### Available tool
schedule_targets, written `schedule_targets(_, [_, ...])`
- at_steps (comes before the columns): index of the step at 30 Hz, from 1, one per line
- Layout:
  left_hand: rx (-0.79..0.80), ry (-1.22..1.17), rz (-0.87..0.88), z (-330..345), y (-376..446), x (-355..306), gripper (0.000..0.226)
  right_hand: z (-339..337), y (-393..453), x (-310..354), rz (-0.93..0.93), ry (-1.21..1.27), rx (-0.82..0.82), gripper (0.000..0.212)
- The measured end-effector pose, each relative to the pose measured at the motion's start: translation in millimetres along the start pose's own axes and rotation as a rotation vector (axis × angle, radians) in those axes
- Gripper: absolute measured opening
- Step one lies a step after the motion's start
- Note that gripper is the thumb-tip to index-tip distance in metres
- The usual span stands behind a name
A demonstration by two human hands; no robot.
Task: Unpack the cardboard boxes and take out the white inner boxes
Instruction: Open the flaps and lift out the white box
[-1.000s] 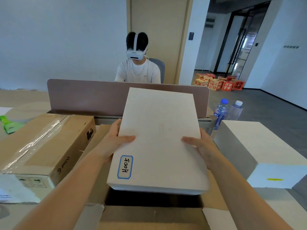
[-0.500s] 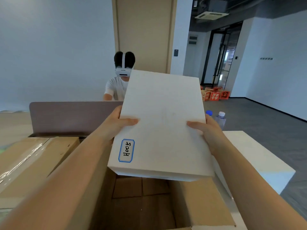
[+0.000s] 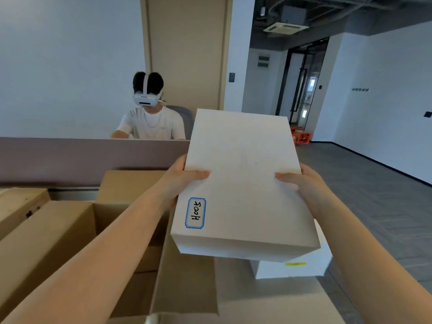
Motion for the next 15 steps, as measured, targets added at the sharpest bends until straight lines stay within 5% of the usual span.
schedule_targets(8, [0.037,-0.080,-0.136,89.1,49.7,52.5,0.052,-100.4,1.5,-24.1,0.170,-0.031,-0.028,0.015])
schedule_targets(15, [-0.012,-0.093,-0.269,109.7,97.7,83.9,0.033,-145.2,30.9,-48.4,0.249,-0.094,-0.081,0.010])
Point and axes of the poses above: each hand's wrist, its own y-axis towards the middle knuckle, its own z-axis out of the palm, x = y × z, the point moved 4 cm from there along y, towards the middle knuckle, and after that the axes turned 8 degrees about x, right-handed, at the moved point
